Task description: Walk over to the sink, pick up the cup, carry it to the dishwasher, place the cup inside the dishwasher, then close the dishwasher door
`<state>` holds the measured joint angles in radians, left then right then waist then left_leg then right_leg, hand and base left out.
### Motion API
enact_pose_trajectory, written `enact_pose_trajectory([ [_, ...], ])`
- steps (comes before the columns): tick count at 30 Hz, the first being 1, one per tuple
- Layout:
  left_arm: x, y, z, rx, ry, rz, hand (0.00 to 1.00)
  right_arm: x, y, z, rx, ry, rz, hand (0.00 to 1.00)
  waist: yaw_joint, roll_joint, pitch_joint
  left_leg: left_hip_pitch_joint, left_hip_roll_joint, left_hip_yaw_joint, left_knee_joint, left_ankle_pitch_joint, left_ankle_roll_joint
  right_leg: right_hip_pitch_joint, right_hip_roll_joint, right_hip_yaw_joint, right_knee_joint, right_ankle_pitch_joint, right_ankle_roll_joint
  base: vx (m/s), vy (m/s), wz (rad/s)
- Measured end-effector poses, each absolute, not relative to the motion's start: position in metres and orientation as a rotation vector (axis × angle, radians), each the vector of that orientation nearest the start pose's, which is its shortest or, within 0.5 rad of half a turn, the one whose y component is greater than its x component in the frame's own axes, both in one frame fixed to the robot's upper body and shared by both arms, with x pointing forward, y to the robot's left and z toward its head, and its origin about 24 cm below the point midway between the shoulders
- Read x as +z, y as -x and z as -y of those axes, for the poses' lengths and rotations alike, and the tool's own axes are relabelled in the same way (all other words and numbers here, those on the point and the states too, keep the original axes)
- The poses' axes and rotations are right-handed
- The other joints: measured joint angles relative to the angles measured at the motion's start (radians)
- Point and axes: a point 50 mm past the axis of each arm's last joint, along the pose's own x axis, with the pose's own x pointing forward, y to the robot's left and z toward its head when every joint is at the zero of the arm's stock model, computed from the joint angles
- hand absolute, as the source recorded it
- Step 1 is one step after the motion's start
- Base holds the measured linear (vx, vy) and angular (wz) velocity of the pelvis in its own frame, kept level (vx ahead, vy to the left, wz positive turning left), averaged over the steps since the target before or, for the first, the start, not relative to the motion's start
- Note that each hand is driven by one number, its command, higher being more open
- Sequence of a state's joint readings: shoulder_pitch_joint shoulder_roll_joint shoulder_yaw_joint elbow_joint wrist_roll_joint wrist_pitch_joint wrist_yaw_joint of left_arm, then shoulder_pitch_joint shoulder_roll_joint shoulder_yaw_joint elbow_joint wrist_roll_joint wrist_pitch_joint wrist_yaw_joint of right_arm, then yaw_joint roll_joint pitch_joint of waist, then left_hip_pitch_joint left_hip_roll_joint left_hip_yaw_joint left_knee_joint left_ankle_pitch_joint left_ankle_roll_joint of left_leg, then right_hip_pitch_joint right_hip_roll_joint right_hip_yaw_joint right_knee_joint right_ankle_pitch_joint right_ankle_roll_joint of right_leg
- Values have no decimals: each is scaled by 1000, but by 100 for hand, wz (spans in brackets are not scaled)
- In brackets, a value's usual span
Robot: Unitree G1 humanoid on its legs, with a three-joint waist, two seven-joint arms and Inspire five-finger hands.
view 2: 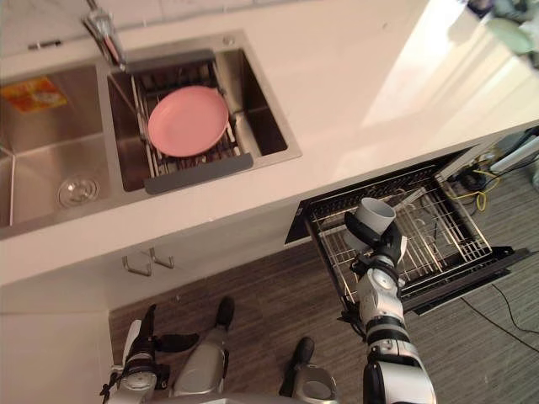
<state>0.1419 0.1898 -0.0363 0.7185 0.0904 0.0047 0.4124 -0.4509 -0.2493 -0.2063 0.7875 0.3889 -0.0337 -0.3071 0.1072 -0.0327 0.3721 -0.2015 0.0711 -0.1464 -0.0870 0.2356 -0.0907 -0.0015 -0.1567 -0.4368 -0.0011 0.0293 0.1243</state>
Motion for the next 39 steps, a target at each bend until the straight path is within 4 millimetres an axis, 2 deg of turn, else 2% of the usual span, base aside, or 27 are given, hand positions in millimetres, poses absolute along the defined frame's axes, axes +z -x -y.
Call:
enact_pose_trajectory([
  [3, -114, -146, -232, 436, -440, -772, 100, 26, -330, 264, -534, -129, -284, 0, 16, 7, 47, -32, 3, -9, -3, 10, 1, -38, 0, 13, 22, 0, 0, -62, 20, 6],
  [6, -113, -149, -232, 439, -438, -768, 100, 39, -338, 277, -494, -4, -315, 0, 19, 16, 60, -56, 6, -10, -5, 11, -1, -71, 0, 26, 42, 0, 0, -99, 16, -2],
  [9, -116, -149, -232, 444, -425, -793, 100, 38, -337, 283, -449, 92, -362, 0, 18, 19, 63, -66, 10, -11, -5, 11, 1, -86, 2, 28, 54, -1, -2, -79, -11, -3],
  [11, -119, -151, -231, 452, -405, -811, 100, 28, -333, 286, -419, 162, -439, 0, 18, 20, 68, -73, 13, -12, -5, 11, 1, -94, 6, 27, 58, -5, -7, -79, -31, 1],
  [12, -118, -152, -231, 455, -398, -809, 100, 24, -330, 287, -422, 180, -469, 100, 18, 20, 73, -77, 12, -13, -5, 11, 1, -98, 7, 26, 61, -9, -10, -67, -30, 2],
  [13, -117, -155, -231, 460, -398, -794, 100, 21, -328, 290, -422, 174, -494, 100, 17, 19, 77, -90, 16, -13, -5, 12, 1, -119, 6, 27, 77, -24, -14, -62, -30, -1],
  [15, -113, -162, -230, 463, -425, -753, 100, 29, -333, 293, -406, 167, -478, 100, 14, 20, 82, -102, 19, -13, -5, 17, -2, -140, 4, 31, 94, -32, -12, -38, -31, -4],
  [20, -101, -182, -226, 442, -444, -659, 100, 30, -331, 304, -407, 141, -515, 100, 17, 22, 85, -103, 13, -21, -5, 27, -6, -148, -5, 21, 135, -54, -11, 20, -48, 9],
  [25, -90, -194, -215, 385, -453, -546, 100, 22, -328, 295, -402, 46, -477, 100, 18, 22, 95, -94, 16, -25, -3, 34, -8, -142, -10, 17, 151, -71, -15, 67, -66, 5],
  [28, -75, -196, -200, 321, -460, -405, 100, 22, -316, 281, -419, -23, -328, 100, 12, 22, 94, -59, 14, -6, -1, 24, -11, -119, -11, 60, 152, -77, -14, 55, -32, -13],
  [30, -75, -196, -196, 319, -436, -398, 100, 17, -302, 259, -424, -69, -234, 100, -4, 22, 87, -12, 15, 23, -5, 8, -10, -86, -10, 88, 144, -80, -10, -18, -15, -32],
  [31, -76, -194, -197, 325, -423, -409, 100, 15, -297, 254, -429, -87, -218, 100, -12, 22, 79, -5, 16, 29, -5, 5, -9, -80, -9, 94, 140, -80, -9, -37, -22, -32],
  [32, -80, -190, -198, 334, -385, -432, 100, 9, -283, 247, -448, -128, -192, 100, -20, 20, 59, 8, 19, 45, -5, -5, -9, -74, -7, 107, 137, -82, -8, -18, -19, -24],
  [33, -82, -187, -199, 329, -363, -442, 100, 6, -275, 245, -462, -149, -178, 100, -25, 20, 46, 14, 20, 52, -5, -9, -7, -71, -7, 112, 134, -83, -6, 2, -25, -25],
  [35, -93, -170, -204, 268, -306, -509, 100, -8, -244, 245, -529, -200, -176, 100, -53, 15, -6, 38, 21, 81, -5, -25, -8, -56, -9, 134, 122, -83, -3, 50, -26, -27],
  [36, -97, -165, -205, 252, -292, -534, 100, -11, -237, 246, -545, -212, -178, 100, -63, 14, -15, 50, 21, 89, -5, -28, -7, -47, -10, 140, 119, -82, -2, 91, -35, -44],
  [37, -107, -153, -207, 218, -267, -601, 100, -15, -223, 248, -579, -257, -177, 100, -81, 10, -44, 81, 24, 116, -5, -35, -5, -27, -11, 164, 111, -80, 1, 79, -31, -39],
  [38, -111, -148, -208, 208, -255, -628, 100, -15, -218, 249, -590, -262, -174, 100, -88, 9, -58, 91, 25, 126, -5, -39, -5, -20, -11, 173, 106, -78, 2, 107, -43, -51],
  [39, -117, -139, -210, 186, -228, -682, 100, -14, -207, 250, -608, -290, -147, 100, -111, 10, -97, 115, 29, 145, -6, -50, -9, -3, -9, 189, 94, -77, 3, 73, -30, -41],
])
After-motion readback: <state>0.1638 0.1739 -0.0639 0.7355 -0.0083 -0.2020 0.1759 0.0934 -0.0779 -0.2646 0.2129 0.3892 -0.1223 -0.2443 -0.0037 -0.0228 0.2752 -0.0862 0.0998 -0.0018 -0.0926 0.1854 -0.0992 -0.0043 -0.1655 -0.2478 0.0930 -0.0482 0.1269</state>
